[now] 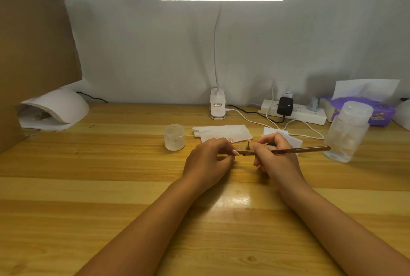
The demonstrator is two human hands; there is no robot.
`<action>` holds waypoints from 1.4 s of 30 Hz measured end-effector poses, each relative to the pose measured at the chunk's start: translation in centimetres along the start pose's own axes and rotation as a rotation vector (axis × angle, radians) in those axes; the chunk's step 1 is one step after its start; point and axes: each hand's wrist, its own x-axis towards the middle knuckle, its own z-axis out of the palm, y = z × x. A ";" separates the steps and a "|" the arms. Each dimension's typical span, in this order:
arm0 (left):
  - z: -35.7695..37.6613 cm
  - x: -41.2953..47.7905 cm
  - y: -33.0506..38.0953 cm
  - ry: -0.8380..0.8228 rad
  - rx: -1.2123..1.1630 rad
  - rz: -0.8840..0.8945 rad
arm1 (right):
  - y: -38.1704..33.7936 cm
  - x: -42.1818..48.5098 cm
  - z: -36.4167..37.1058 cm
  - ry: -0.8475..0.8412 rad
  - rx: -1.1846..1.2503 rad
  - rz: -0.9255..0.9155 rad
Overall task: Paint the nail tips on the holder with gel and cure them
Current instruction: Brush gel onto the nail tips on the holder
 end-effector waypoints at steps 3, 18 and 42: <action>0.1 0.0 0.0 0.011 -0.017 0.002 | -0.1 -0.1 0.0 0.026 0.065 -0.017; 0.2 0.0 0.3 0.090 -0.063 0.042 | 0.3 -0.2 0.1 -0.053 -0.104 -0.201; 0.6 -0.7 1.0 0.091 0.210 0.197 | 0.9 -0.2 0.6 -0.085 -0.376 -0.399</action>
